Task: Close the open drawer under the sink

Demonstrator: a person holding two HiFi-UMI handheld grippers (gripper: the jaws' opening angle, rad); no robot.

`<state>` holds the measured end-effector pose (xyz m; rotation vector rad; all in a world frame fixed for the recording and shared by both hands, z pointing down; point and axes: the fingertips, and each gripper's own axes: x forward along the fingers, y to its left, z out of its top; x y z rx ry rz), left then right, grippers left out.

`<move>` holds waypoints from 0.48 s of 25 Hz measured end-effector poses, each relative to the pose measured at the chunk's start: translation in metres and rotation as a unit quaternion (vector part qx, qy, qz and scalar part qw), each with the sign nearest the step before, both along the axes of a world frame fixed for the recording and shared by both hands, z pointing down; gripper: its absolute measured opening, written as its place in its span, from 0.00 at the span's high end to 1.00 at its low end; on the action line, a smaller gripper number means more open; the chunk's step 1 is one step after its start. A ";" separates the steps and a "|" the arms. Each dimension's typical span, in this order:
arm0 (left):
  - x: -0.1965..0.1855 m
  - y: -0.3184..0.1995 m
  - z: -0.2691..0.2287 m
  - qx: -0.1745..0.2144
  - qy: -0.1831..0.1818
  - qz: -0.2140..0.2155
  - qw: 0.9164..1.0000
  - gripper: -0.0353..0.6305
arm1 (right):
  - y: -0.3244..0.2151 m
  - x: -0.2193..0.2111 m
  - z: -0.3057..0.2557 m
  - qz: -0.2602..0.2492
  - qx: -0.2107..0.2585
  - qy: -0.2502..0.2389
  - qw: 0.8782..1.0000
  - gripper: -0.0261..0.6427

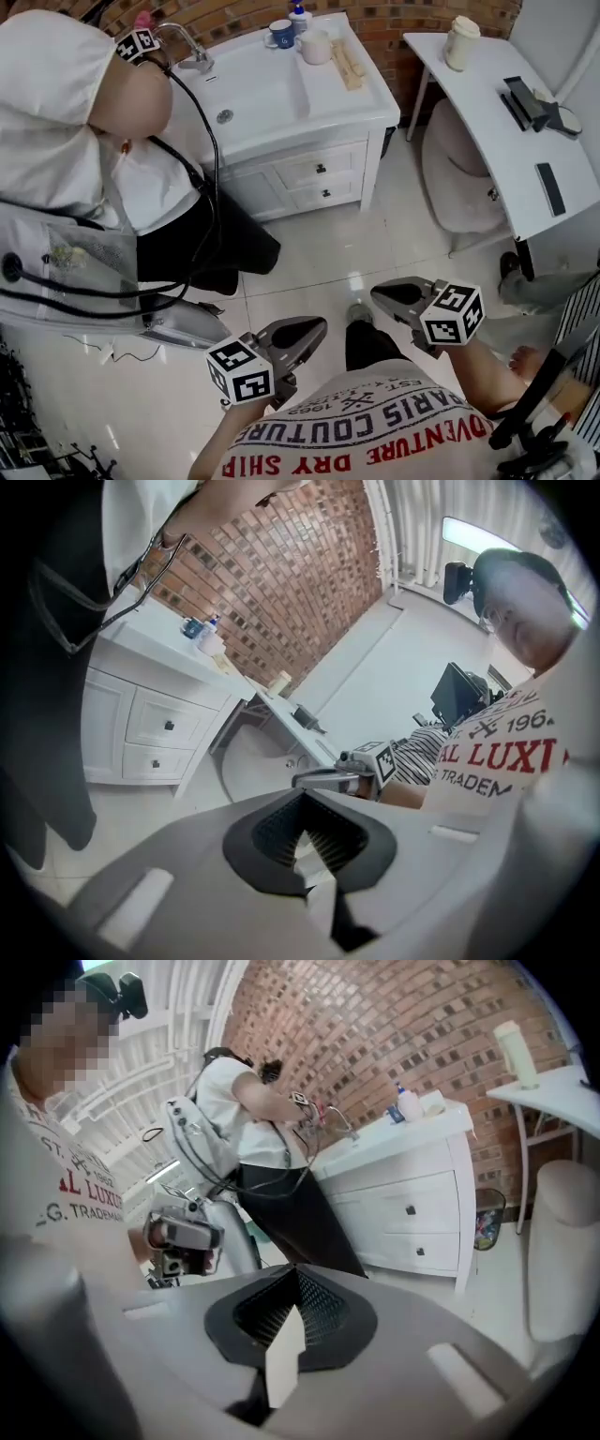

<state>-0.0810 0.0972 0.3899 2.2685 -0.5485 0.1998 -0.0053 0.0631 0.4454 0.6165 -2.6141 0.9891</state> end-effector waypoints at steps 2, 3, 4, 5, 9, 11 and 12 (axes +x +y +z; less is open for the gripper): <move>-0.004 0.046 -0.016 0.017 0.003 0.007 1.000 0.97 | 0.050 -0.006 -0.042 0.003 0.023 -0.014 1.000 0.95; -0.007 0.070 -0.025 0.026 0.004 0.010 1.000 0.97 | 0.076 -0.009 -0.060 0.006 0.033 -0.019 0.999 0.95; -0.011 0.092 -0.034 0.035 0.006 0.011 0.999 0.97 | 0.102 -0.013 -0.076 0.009 0.043 -0.023 0.999 0.95; -0.016 0.113 -0.043 0.045 0.009 0.011 0.999 0.97 | 0.126 -0.018 -0.091 0.011 0.052 -0.026 0.998 0.95; -0.034 0.187 -0.082 0.088 0.028 0.008 0.996 0.97 | 0.213 -0.033 -0.137 0.022 0.086 -0.038 0.995 0.95; -0.036 0.219 -0.101 0.107 0.035 0.010 0.994 0.97 | 0.250 -0.037 -0.153 0.026 0.100 -0.038 0.994 0.95; -0.036 0.233 -0.109 0.114 0.039 0.011 0.993 0.97 | 0.267 -0.039 -0.159 0.026 0.102 -0.038 0.994 0.95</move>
